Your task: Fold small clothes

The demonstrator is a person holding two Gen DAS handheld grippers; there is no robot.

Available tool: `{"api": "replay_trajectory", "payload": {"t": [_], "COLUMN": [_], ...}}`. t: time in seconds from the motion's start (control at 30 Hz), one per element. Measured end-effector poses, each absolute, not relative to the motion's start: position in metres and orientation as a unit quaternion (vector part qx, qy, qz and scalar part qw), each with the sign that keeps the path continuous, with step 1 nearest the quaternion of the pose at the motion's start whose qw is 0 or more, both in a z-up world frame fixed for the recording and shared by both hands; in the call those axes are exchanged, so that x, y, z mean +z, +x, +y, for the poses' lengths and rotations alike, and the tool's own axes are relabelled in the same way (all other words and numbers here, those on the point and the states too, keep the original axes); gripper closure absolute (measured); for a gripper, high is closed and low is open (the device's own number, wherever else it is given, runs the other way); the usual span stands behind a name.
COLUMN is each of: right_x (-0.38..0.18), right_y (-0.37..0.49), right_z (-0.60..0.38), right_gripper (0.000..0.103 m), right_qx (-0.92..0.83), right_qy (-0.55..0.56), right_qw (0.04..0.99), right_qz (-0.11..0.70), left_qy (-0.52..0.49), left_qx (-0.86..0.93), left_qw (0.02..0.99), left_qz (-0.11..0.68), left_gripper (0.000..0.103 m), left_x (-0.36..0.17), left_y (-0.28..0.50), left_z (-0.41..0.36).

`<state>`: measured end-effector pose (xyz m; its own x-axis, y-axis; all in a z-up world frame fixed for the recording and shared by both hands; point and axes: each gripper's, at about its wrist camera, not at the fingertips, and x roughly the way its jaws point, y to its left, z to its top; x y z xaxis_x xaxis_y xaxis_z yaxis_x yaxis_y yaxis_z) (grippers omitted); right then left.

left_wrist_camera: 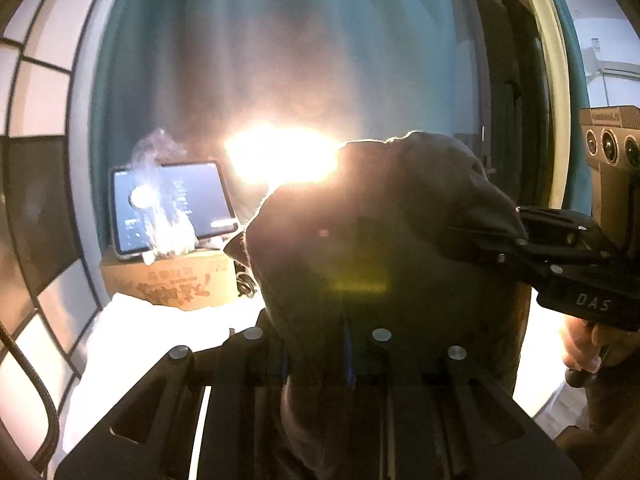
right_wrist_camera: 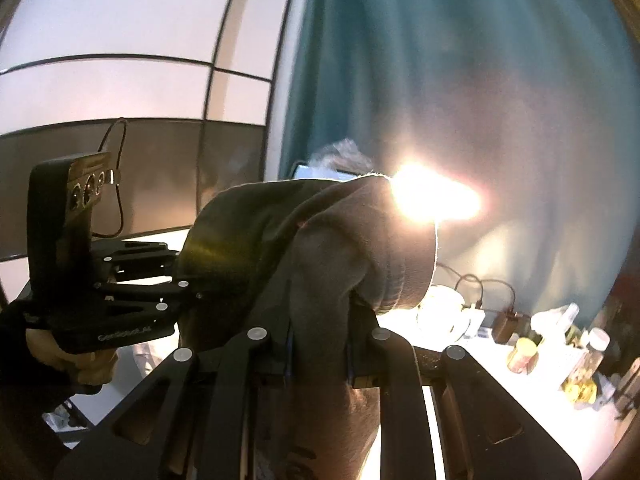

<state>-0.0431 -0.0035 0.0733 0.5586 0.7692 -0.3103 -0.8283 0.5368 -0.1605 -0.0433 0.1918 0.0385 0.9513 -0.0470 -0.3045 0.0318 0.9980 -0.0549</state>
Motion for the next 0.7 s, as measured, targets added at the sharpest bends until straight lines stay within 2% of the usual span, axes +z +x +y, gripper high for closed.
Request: {"api": "replay_trajectory", "payload": {"t": [0.7], "right_x": [0.004], "right_y": [0.062], "right_z": [0.034], "right_gripper": [0.084], "right_qx": [0.415], "right_qy": [-0.140], "right_qw": [0.872], "right_qz": [0.218], "left_qy": [-0.053], "left_qx": [-0.062], "left_qw": [0.964], "left_qz": [0.255], "left_gripper": [0.085], "left_x": [-0.026], "left_y": [0.048], "left_z": [0.223]}}
